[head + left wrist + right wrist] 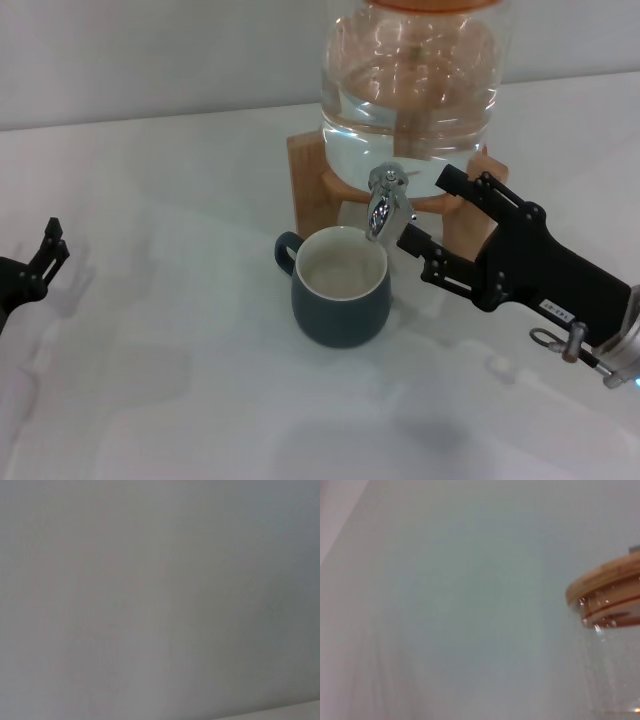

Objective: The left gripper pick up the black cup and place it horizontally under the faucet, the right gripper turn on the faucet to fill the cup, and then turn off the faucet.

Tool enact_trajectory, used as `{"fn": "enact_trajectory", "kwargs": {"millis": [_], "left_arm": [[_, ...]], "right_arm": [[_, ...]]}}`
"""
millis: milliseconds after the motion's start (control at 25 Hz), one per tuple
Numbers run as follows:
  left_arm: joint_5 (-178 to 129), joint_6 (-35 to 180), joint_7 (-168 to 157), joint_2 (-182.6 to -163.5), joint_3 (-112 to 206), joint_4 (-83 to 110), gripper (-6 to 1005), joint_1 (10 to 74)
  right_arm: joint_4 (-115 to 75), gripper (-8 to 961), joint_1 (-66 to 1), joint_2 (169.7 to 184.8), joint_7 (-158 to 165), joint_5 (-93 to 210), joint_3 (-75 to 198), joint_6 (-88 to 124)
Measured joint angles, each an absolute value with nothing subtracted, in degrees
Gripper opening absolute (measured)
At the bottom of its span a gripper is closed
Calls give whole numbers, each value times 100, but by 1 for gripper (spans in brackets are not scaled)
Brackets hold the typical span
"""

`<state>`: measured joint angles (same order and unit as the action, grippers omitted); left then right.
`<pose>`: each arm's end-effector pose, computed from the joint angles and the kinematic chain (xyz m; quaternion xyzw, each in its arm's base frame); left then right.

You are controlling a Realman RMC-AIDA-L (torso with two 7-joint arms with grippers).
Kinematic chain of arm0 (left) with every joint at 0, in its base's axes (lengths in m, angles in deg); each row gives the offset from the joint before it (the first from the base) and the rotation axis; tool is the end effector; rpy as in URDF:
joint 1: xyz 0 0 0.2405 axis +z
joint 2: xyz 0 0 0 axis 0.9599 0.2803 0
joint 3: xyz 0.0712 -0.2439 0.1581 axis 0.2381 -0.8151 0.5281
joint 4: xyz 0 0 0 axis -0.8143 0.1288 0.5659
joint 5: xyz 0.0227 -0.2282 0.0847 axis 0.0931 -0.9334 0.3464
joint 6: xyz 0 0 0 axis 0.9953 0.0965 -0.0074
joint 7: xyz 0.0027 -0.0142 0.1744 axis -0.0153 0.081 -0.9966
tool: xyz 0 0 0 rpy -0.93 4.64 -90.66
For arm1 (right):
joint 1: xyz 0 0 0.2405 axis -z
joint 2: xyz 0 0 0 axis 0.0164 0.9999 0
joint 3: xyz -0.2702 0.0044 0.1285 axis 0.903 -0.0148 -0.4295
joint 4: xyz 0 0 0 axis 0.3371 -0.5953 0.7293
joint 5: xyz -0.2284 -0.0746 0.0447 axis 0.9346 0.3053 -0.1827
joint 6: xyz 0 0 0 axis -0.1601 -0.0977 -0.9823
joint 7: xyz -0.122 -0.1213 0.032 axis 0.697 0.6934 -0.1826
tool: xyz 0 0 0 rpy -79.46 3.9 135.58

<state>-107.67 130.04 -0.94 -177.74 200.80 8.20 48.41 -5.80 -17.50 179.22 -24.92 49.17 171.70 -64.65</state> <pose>-0.3922 0.3757 -0.0861 -0.7414 -0.2256 -0.2437 0.5831 0.3073 0.3053 -0.0711 -0.8074 0.1206 0.4855 0.3127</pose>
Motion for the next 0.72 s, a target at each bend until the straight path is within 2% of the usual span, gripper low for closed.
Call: {"fn": "enact_trajectory", "kwargs": {"millis": [720], "left_arm": [[-10767,12939,-96,-17783,20079,817,886,4858]], "right_arm": [[-516,871,-1768,17965,-2532,5432,17376,-6812]]}}
